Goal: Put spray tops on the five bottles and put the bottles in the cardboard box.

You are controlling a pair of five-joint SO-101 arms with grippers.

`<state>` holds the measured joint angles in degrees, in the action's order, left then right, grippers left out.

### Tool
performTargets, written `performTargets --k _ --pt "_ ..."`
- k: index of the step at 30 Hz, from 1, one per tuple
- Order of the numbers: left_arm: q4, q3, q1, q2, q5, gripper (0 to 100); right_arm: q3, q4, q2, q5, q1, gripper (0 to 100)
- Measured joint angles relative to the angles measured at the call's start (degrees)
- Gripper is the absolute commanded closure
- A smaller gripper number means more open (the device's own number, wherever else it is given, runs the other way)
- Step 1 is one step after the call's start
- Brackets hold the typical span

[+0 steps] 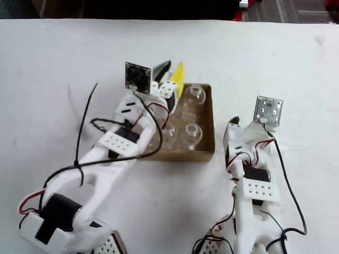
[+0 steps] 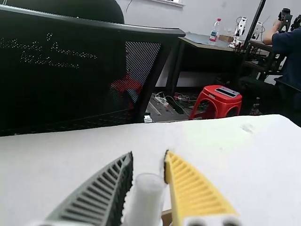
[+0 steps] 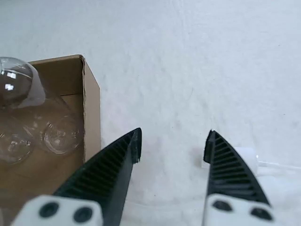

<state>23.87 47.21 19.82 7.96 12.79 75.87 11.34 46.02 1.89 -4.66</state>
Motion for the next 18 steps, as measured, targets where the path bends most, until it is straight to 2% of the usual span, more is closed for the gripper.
performTargets --k 4,7,11,16,18 --pt "-0.1 0.1 0.0 0.0 0.0 74 0.0 0.0 0.0 0.0 0.0 80.0" --pt "-2.4 0.1 0.0 0.0 0.0 75 0.0 0.0 0.0 0.0 0.0 80.0" --pt "-4.7 0.1 0.0 0.0 0.0 81 0.0 0.0 0.0 0.0 0.0 80.0" --pt "-4.9 0.1 0.0 0.0 -0.1 97 0.0 0.0 0.0 0.0 0.0 80.0" --pt "-4.9 0.1 0.0 0.0 -0.1 97 0.0 0.0 0.0 0.0 0.0 80.0"
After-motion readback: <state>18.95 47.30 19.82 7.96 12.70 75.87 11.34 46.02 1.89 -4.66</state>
